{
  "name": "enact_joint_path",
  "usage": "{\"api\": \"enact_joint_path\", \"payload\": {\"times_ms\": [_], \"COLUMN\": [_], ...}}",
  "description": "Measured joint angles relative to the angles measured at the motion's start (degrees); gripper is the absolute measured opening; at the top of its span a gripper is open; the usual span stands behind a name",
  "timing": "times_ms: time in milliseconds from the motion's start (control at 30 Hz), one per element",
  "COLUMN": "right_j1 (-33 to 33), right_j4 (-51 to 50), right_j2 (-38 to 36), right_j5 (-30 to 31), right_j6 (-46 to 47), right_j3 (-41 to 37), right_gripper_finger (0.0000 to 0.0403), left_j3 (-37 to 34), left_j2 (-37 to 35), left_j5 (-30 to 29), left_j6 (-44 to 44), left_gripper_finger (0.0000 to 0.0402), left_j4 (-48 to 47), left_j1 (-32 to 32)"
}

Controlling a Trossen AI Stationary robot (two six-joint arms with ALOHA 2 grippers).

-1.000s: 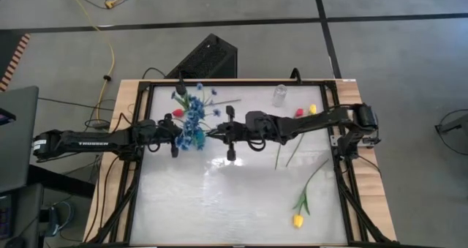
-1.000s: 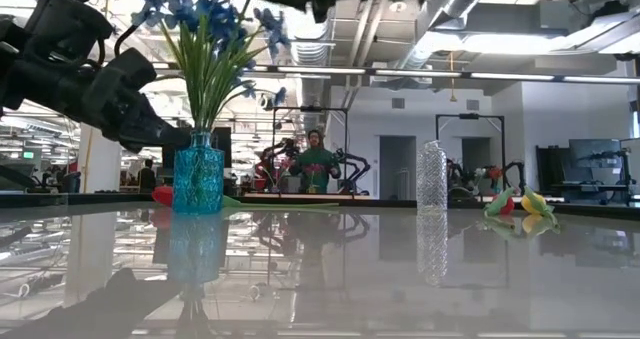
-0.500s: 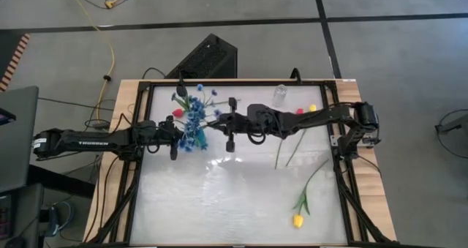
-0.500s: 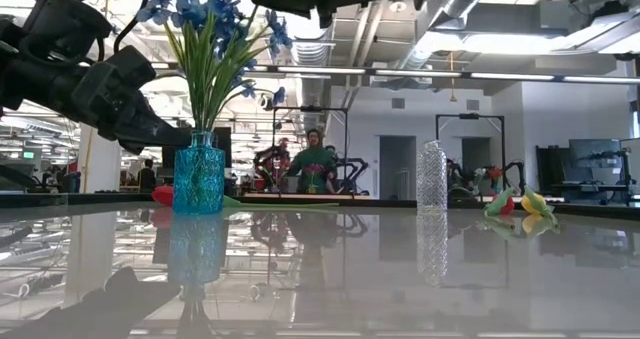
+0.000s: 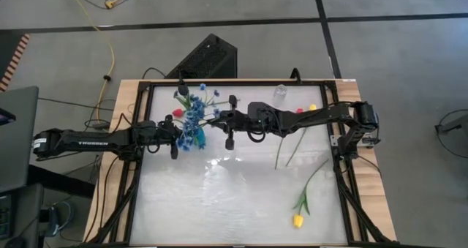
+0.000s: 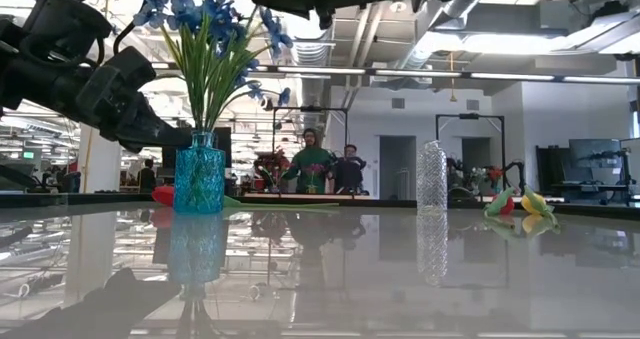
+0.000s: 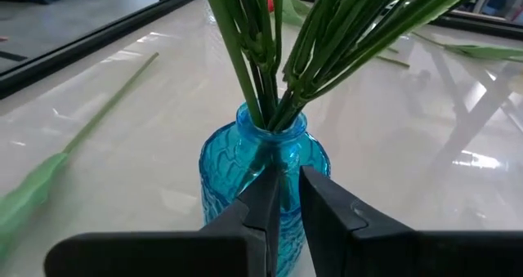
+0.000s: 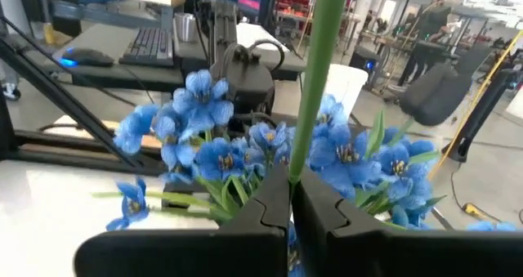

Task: Sort flowers into vase by color
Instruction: Put the black tulip flower into the blue vase

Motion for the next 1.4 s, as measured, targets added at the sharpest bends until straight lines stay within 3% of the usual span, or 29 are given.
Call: {"api": "enact_joint_path", "payload": {"times_ms": [167,1033,1400], "right_j1": [0.0,-2.7,-3.8], "right_j4": [6.2,-1.4,-0.9], "right_j2": [4.0,4.9,14.7], "right_j5": [0.0,-1.6,-2.3], "right_j6": [0.2,8.8,10.3], "right_j3": [0.0,3.2,8.1], "right_gripper_finger": [0.0031,0.0032,0.0043], "left_j3": [0.0,0.0,0.0], "left_j2": [0.0,0.0,0.3], "left_j5": [0.0,-0.4,-1.0], "left_j6": [0.0,1.1,1.0], "left_gripper_finger": [0.0039,0.0039,0.0039], "left_j4": [0.0,0.0,0.2], "left_j1": [0.0,0.0,0.0]}}
